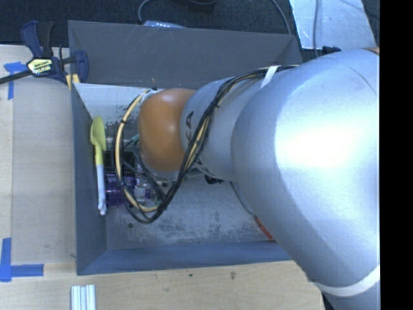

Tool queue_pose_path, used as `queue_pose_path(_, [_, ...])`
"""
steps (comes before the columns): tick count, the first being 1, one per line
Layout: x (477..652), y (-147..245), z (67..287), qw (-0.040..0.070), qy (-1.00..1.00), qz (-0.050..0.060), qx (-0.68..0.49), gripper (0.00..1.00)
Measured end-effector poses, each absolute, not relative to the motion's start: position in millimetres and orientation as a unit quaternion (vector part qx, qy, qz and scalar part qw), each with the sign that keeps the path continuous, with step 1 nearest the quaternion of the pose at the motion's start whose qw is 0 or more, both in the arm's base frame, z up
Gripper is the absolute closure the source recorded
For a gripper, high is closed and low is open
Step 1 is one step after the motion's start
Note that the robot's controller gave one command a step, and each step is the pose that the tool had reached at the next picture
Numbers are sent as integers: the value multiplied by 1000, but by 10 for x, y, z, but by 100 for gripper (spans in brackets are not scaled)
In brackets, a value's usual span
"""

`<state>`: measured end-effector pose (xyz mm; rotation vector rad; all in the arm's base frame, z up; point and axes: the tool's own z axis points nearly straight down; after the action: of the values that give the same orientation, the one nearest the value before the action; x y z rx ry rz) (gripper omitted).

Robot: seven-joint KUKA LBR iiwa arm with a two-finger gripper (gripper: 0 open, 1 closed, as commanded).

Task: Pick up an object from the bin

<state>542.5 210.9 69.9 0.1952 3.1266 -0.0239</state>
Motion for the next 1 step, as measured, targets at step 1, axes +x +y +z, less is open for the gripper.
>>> queue_pose_path(1, [5425,2109,699,4,998,-8,62,100])
